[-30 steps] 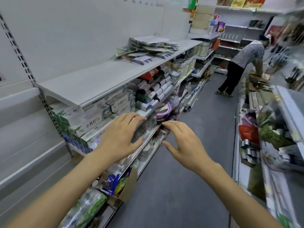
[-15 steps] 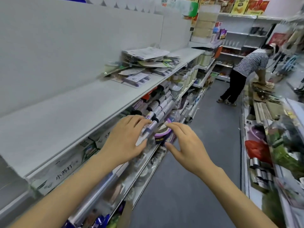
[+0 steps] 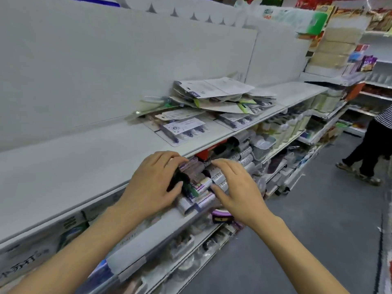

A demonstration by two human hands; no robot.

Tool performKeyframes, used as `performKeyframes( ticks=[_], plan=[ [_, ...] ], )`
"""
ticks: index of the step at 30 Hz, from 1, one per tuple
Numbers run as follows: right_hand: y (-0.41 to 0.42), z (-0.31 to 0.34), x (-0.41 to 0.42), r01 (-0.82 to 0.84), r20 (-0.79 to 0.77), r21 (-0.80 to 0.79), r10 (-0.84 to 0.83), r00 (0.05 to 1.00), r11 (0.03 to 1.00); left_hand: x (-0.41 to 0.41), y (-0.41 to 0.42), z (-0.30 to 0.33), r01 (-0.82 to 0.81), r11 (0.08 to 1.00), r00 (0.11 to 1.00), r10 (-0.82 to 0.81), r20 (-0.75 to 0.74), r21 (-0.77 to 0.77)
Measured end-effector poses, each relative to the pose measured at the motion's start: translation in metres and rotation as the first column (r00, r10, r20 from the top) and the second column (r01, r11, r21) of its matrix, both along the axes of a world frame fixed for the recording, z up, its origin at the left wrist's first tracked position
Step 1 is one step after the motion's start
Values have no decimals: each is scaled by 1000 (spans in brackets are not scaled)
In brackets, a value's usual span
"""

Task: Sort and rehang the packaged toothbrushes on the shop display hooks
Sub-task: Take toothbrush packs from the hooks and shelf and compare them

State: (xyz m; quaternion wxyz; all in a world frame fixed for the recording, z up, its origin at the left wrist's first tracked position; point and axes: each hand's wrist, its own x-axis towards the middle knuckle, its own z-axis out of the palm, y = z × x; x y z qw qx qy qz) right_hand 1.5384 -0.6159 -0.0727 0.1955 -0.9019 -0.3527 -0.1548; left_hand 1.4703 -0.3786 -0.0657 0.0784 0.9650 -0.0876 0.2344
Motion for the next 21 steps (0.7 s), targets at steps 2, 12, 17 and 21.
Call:
performKeyframes(
  ticks=[2,12,17,21],
  plan=[
    [-6,7,39,-58,8,9,58,998,998,24,-9,6,-58,998,998,58,-5,3],
    [-13,21,171,-257,23,80,256,967,963,134,-30,64,-258,966,963,257,83,-9],
    [-21,28,222,-244,62,106,238,969,964,208,-21,94,-256,963,962,246,115,80],
    [-28,41,252,-179,58,171,171,984,969,256,-11,103,-258,962,965,253,64,85]
  ],
)
